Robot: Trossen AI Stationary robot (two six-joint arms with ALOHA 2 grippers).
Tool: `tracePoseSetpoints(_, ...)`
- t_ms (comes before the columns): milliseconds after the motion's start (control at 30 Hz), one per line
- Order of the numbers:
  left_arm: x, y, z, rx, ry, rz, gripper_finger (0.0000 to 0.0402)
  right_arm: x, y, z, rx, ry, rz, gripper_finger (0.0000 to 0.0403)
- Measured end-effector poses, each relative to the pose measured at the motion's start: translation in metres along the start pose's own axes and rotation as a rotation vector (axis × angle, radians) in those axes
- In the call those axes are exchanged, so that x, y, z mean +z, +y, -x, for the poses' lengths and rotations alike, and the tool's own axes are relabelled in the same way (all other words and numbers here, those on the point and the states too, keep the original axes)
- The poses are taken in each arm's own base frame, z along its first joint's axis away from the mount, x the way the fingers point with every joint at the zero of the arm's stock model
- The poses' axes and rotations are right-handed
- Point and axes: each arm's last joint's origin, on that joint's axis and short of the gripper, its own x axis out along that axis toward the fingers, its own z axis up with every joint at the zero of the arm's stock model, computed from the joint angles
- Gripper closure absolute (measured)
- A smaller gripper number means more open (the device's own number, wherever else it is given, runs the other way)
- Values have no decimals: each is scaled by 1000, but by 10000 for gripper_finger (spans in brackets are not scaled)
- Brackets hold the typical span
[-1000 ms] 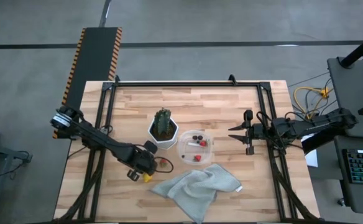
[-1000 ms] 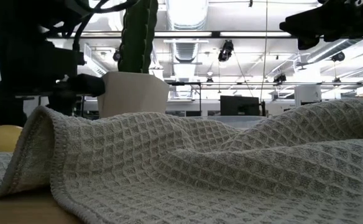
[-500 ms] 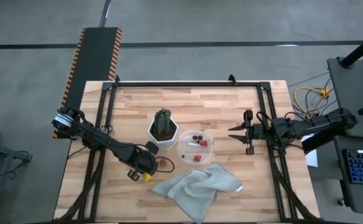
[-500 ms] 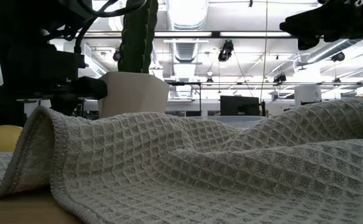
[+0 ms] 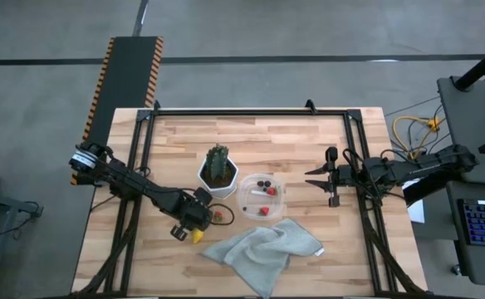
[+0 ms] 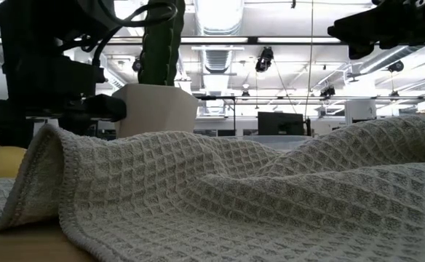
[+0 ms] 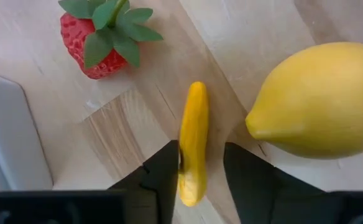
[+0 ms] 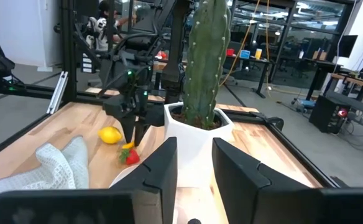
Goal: Pick and placing Produce into tupperware
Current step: Put the corn into the transparent bin
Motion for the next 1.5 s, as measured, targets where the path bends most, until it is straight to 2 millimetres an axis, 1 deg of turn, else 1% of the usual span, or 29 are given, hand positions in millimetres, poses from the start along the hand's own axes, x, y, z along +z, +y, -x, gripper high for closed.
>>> tracePoseSetpoints(267,0,2,-5,-27,-1,13,381,0,0,0,0,0,0,309)
tracePoseSetpoints(333,1,2,-5,-27,-2,21,393,0,0,0,0,0,0,310)
tracePoseSetpoints(600,1,2,-5,-25,-5,49,399,0,0,0,0,0,0,316)
tracePoseSetpoints(733,2,3,0,-19,-15,56,400,0,0,0,0,0,0,312)
tracePoseSetpoints(867,3,4,5,8,-34,83,400,0,0,0,0,-1,0,314)
tracePoseSetpoints(1033,3,7,11,84,-45,111,401,0,0,0,0,0,0,320)
tracePoseSetpoints(1500,1,4,12,74,-21,122,401,0,0,0,0,0,1,313)
